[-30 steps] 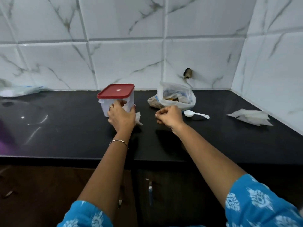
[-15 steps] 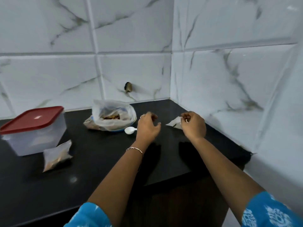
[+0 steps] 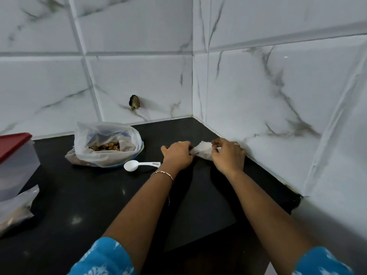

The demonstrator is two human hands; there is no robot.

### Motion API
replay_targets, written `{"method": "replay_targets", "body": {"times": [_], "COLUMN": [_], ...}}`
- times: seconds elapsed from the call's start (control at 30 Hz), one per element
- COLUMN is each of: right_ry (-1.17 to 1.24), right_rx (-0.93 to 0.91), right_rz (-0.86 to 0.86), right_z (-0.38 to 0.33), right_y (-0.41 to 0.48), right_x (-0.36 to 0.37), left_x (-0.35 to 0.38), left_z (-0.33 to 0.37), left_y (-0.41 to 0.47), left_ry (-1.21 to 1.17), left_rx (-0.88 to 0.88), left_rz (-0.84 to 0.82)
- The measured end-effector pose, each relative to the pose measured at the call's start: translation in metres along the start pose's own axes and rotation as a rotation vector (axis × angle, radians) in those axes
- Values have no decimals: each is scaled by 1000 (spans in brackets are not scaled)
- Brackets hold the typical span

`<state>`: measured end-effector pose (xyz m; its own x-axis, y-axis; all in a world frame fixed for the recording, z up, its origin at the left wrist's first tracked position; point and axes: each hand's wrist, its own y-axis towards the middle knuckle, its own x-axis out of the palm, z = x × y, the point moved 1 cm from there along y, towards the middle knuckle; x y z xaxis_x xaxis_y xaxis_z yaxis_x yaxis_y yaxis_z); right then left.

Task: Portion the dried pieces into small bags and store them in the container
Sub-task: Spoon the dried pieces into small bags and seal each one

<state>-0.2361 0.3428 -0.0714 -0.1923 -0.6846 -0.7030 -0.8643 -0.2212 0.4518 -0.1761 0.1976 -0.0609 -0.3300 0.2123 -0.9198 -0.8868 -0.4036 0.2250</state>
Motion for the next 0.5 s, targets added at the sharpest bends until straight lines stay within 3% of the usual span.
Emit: {"method": "replay_targets", "body": {"times": [0.17, 0.5], "right_ry": [-46, -63], "right_rx": [-5, -18], "right_rz": [-1, 1], "right_z": [-1, -2], "right_y": [-1, -5], "right_x": [0, -1], "left_x": [-9, -5], "left_z": [-5, -1], "left_y": [1, -5], "left_ry": [-136, -172], "left_rx": [-67, -69], "left_rz": [7, 63]}}
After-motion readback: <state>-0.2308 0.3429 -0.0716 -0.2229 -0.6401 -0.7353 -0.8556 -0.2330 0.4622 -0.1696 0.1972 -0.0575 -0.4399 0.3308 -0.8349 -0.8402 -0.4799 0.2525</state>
